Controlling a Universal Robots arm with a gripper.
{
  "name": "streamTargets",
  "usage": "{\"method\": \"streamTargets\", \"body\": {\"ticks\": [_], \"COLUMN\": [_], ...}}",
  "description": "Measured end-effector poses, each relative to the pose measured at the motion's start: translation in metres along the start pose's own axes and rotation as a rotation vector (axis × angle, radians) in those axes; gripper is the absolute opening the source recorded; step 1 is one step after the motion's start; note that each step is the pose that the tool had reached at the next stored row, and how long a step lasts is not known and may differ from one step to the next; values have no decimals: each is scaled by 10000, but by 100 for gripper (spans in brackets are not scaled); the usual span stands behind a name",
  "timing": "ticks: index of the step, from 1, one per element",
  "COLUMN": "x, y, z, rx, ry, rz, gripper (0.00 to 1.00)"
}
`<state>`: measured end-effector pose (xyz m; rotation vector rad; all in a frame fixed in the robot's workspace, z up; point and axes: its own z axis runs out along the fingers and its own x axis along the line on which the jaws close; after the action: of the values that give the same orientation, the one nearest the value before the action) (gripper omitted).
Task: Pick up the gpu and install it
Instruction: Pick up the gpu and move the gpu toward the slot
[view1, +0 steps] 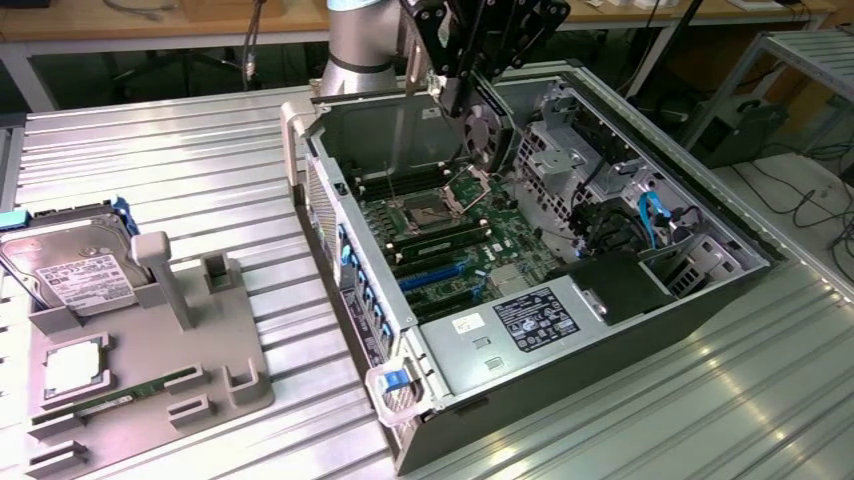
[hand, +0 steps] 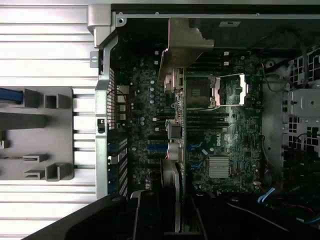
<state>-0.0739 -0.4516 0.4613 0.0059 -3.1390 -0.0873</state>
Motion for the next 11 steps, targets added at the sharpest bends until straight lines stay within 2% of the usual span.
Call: {"method": "streamTargets", "body": {"ticks": [11], "x": [-272], "y": [-1], "z": [1], "rx": [0], "ry": [0], "rz": [1], "gripper": [27]}}
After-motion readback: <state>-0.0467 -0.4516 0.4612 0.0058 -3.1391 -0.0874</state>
